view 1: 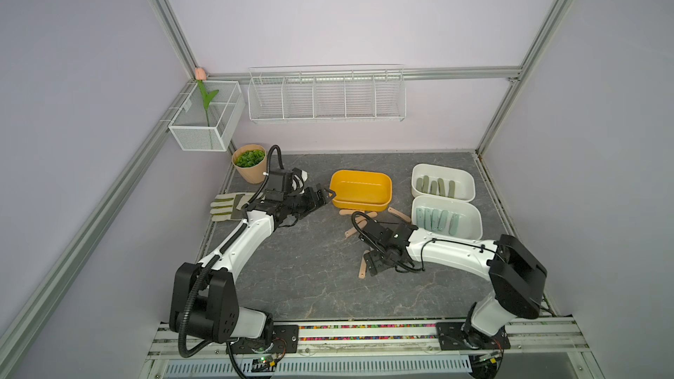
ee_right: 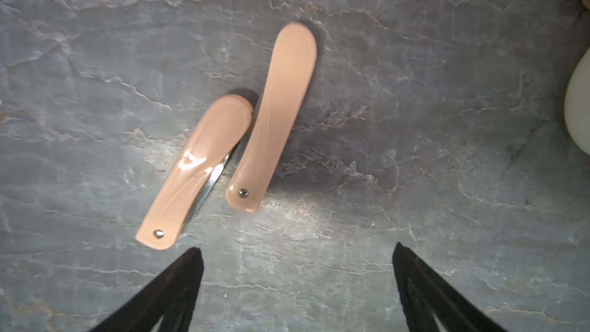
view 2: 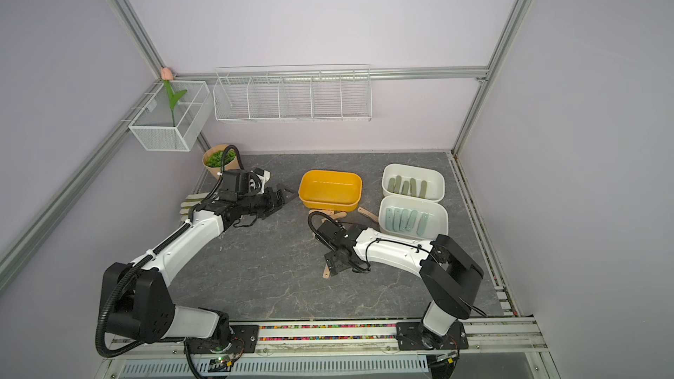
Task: Place the fruit knives into the storage box by color
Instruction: Pick up the fruit knife from the center of the board.
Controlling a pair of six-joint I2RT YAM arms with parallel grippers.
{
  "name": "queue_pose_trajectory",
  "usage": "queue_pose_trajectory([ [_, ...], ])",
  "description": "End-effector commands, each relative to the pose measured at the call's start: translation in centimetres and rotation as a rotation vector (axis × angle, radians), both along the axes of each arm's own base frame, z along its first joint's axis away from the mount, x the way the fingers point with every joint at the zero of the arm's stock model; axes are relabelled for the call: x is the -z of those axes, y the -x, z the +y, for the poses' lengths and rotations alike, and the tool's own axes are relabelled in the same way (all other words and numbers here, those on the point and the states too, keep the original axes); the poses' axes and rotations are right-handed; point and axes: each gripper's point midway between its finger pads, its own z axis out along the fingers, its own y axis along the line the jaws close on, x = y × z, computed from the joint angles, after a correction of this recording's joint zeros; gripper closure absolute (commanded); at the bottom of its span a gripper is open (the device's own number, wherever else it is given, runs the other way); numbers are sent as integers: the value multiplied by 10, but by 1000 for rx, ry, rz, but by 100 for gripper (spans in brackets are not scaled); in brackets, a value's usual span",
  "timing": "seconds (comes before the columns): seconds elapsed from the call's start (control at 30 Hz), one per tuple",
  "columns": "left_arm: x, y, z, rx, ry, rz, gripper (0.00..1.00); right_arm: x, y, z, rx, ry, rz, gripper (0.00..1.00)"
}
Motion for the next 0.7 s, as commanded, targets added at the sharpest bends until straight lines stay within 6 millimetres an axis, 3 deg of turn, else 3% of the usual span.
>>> queue_pose_trajectory([
  [0.0, -28, 4, -7, -20, 67, -65, 1, 13, 2, -7, 42, 27, 21, 4],
  [0.33, -42, 13, -10, -20, 90, -89, 1, 27, -1, 4, 42, 35, 45, 4],
  [0.67, -39, 12, -12, -12, 90, -82, 1, 32, -15, 12, 61, 40, 38, 2],
])
